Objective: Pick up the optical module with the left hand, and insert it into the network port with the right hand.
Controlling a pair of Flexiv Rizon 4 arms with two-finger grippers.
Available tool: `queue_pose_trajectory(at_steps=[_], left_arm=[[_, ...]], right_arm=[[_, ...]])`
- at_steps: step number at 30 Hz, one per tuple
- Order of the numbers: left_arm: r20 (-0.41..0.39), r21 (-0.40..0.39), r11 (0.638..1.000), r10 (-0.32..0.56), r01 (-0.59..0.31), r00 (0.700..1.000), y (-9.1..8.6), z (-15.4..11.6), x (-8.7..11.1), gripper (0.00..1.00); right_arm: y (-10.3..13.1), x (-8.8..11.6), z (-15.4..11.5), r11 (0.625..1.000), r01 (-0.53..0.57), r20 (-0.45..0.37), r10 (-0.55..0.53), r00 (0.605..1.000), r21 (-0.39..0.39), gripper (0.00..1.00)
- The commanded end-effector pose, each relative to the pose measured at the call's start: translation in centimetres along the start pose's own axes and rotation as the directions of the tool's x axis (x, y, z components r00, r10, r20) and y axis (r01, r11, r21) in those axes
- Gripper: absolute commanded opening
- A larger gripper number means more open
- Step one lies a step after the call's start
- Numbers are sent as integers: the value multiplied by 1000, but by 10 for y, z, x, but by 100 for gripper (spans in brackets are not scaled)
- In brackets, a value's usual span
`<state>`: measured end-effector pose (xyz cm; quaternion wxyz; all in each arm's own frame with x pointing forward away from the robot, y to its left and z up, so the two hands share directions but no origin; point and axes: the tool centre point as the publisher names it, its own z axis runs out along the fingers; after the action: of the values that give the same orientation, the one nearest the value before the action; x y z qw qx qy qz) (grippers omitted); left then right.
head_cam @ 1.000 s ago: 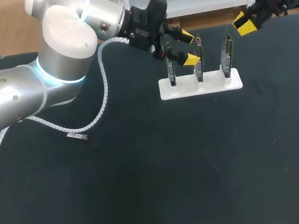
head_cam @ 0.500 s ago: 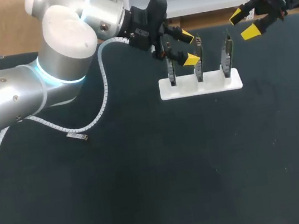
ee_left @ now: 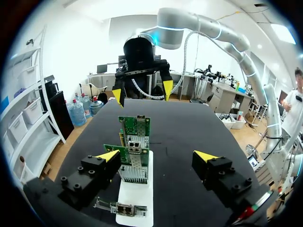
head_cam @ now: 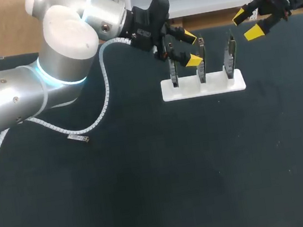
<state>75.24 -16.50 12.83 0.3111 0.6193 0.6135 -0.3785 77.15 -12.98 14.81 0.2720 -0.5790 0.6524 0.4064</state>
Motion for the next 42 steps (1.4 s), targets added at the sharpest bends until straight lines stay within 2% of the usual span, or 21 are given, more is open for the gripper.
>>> queue_pose_trajectory(at_steps=[1,15,21,25,33,38,42], left_arm=[[-14,1,1000,13,-13,1000,-1,0,-2,100],[-52,-49,997,63,-66,997,7,-25,-16,100],[-78,-88,990,102,-109,992,10,-48,-29,100],[-80,-146,981,121,-132,989,8,-73,-35,100],[-161,-237,955,141,-177,977,-8,-127,-39,100],[-261,-260,947,117,-187,958,-25,-160,-26,100],[-315,-249,951,99,-183,944,-40,-186,-13,100]], right_arm=[[0,0,1,1000,0,0,0,1000,2,100],[0,0,1,1000,0,0,0,1000,2,100],[0,0,1,1000,0,0,0,1000,2,100],[0,0,1,1000,0,0,0,1000,2,100],[0,0,1,1000,0,0,0,1000,2,100],[0,0,1,1000,0,0,0,1000,2,100],[0,0,1,1000,0,0,0,1000,2,100]])
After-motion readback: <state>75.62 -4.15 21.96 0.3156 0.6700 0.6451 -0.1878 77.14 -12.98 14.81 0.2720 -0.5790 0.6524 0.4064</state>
